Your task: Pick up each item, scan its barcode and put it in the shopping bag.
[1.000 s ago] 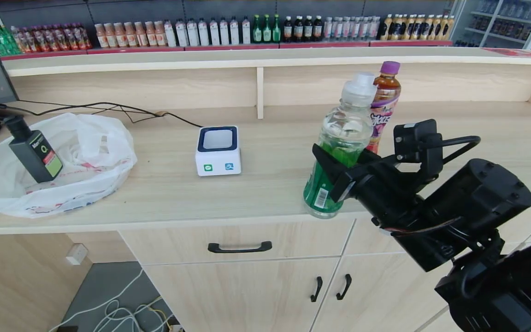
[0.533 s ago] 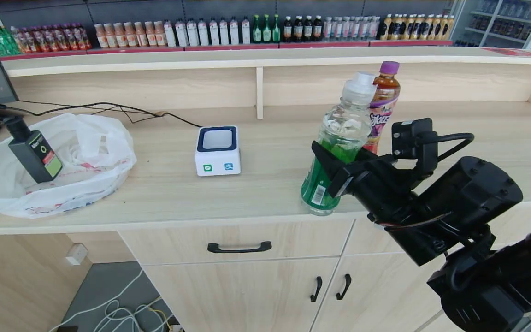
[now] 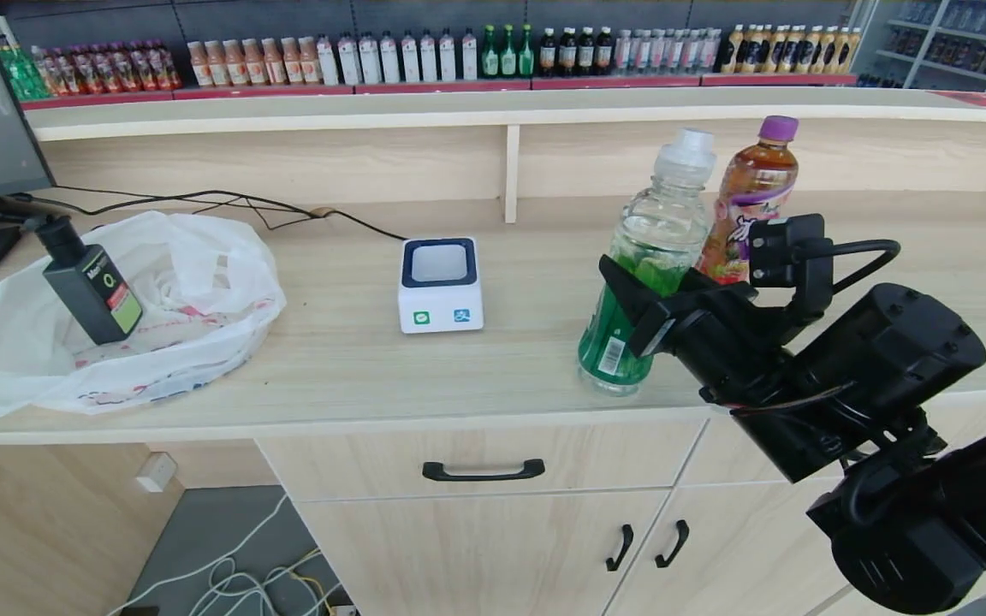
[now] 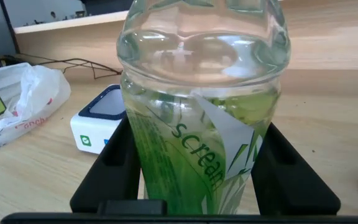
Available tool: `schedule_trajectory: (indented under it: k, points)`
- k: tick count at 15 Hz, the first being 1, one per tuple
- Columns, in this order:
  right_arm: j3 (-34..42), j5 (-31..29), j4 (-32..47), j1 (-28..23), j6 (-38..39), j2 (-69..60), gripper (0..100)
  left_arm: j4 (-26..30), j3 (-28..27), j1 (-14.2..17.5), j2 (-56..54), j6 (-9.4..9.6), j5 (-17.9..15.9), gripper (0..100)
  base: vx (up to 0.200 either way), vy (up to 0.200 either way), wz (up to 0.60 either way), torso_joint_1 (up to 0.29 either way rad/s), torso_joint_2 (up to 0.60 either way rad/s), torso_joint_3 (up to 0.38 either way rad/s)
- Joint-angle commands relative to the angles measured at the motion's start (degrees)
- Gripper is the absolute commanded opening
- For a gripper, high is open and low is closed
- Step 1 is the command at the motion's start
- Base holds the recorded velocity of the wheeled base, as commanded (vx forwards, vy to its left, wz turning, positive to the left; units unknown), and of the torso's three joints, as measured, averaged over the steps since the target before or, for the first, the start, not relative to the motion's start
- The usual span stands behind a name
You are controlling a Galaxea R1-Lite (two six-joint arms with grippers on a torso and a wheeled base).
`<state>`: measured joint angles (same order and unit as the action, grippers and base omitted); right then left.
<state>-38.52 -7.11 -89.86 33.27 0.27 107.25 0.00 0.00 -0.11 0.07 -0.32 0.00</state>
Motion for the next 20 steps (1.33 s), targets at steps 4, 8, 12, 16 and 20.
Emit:
schedule_trajectory:
  k: [4, 8, 12, 16, 20]
  points:
    - [-0.76, -0.1, -0.14, -0.4, 0.0, -1.78, 0, 0.0, 0.0, 0.02, 0.01, -0.03, 0.0, 100, 0.0, 0.2, 0.0, 0.0, 0.0, 0.005]
    - [-0.94, -0.1, -0.14, -0.57, 0.0, -2.75, 0, 0.0, 0.0, 0.02, 0.01, -0.03, -0.09, 100, 0.0, 0.2, 0.0, 0.001, 0.0, 0.002]
    - [-2.26, -0.1, -0.14, -1.89, 0.0, -3.45, 0, 0.0, 0.0, 0.02, 0.01, 0.05, 0.0, 100, 0.0, 0.2, 0.0, 0.001, 0.0, 0.005]
    - [-1.82, -0.1, -0.14, -4.18, -0.09, -6.35, 0, 0.0, 0.0, 0.02, 0.01, 0.05, -0.09, 100, 0.0, 0.2, 0.0, 0.001, 0.0, 0.002]
    - [-1.47, 0.43, -0.14, -4.44, -1.85, -8.64, 0, 0.0, 0.0, 0.02, 0.01, 0.14, 0.0, 100, 0.0, 0.0, 0.0, 0.0, 0.0, 0.0]
